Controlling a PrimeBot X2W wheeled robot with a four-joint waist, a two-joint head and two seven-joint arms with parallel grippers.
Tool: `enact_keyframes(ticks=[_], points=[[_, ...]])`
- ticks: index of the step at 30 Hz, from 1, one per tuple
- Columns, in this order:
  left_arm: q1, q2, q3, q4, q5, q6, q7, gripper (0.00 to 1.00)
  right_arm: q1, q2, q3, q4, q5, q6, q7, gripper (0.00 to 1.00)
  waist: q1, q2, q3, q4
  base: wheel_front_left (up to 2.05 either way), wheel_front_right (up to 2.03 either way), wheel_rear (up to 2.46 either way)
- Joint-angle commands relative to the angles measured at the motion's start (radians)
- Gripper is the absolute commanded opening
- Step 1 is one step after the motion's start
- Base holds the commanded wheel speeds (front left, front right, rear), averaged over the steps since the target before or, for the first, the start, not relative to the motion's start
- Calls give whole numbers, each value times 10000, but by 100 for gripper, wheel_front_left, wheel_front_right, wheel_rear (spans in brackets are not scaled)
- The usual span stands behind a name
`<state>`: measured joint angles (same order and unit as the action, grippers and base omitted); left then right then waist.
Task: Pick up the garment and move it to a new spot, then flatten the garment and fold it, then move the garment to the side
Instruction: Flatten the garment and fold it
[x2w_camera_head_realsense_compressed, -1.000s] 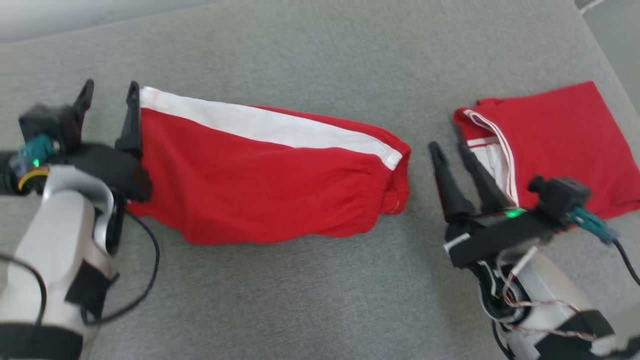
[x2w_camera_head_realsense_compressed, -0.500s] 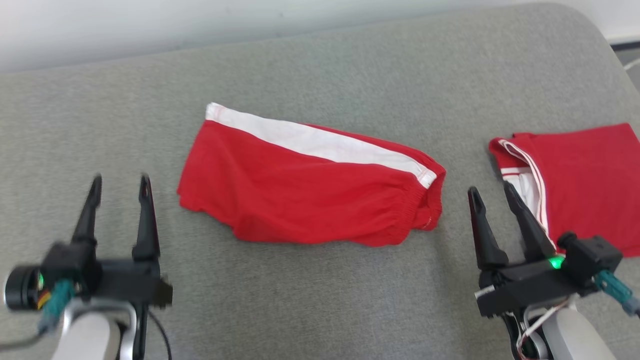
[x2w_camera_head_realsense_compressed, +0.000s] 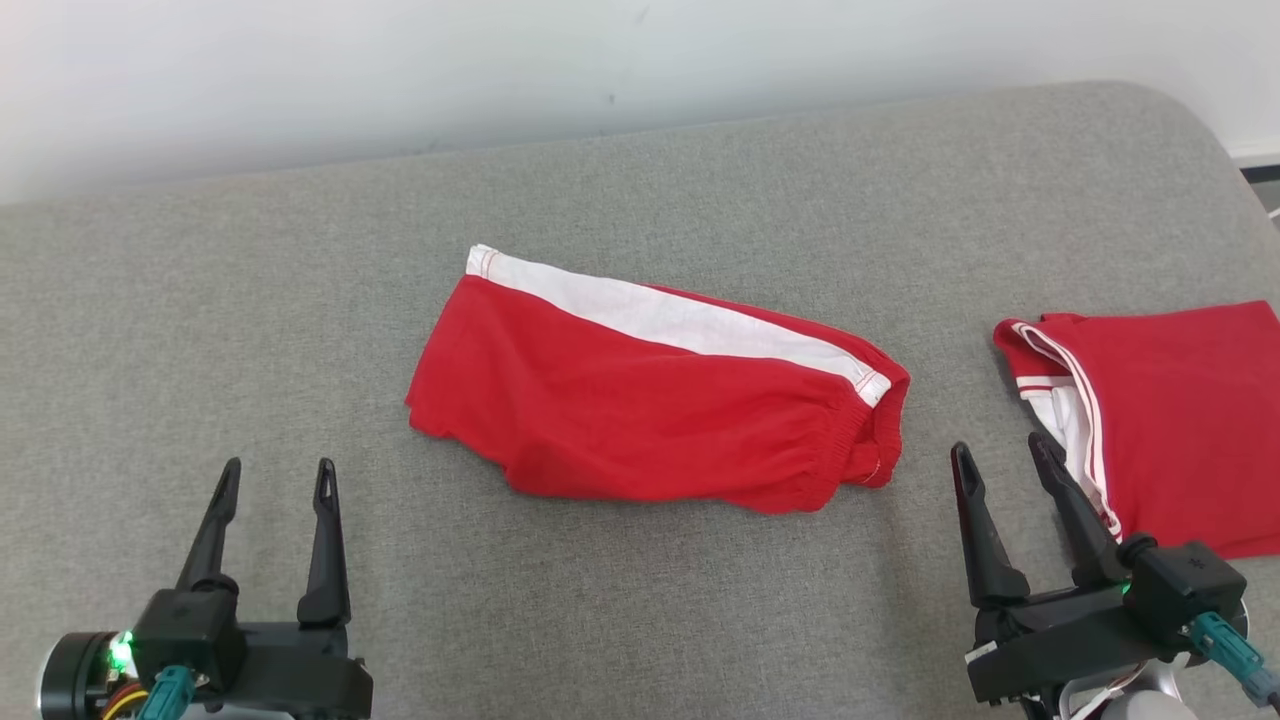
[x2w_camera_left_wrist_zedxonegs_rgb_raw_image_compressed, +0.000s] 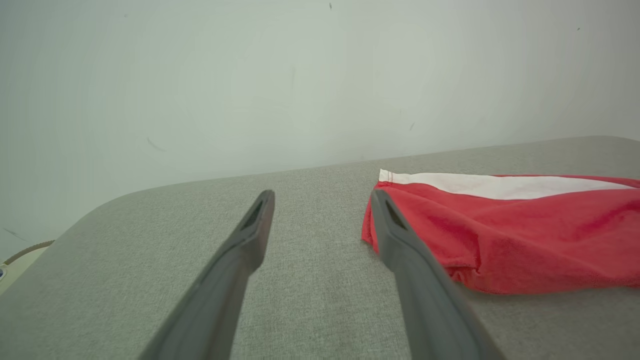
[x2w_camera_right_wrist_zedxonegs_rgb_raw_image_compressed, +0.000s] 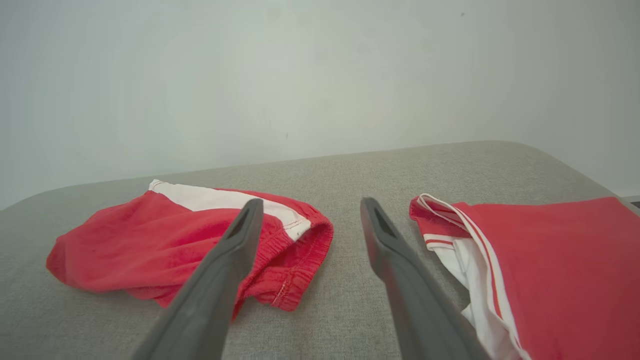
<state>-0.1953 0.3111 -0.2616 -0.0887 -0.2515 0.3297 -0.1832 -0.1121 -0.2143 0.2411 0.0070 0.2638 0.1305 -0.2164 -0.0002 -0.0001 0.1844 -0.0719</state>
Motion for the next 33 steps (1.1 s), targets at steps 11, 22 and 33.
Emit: enact_keyframes(ticks=[11, 22, 33], points=[[-145, 130, -196, 29, 124, -14, 216, 100, 283, 125, -149, -462, -278, 3, 327, 100, 2, 1, 25, 5, 0, 0, 0], [-1827, -241, -930, 1225, -174, -939, 769, 100, 98, -3, -166, -697, -264, 3, 486, 100, 2, 1, 598, -78, 0, 0, 0], [-4135, -684, -973, 5026, -1053, -2095, 1206, 100, -211, 61, 28, -542, 34, 3, 299, 100, 2, 1, 1277, -731, 0, 0, 0]])
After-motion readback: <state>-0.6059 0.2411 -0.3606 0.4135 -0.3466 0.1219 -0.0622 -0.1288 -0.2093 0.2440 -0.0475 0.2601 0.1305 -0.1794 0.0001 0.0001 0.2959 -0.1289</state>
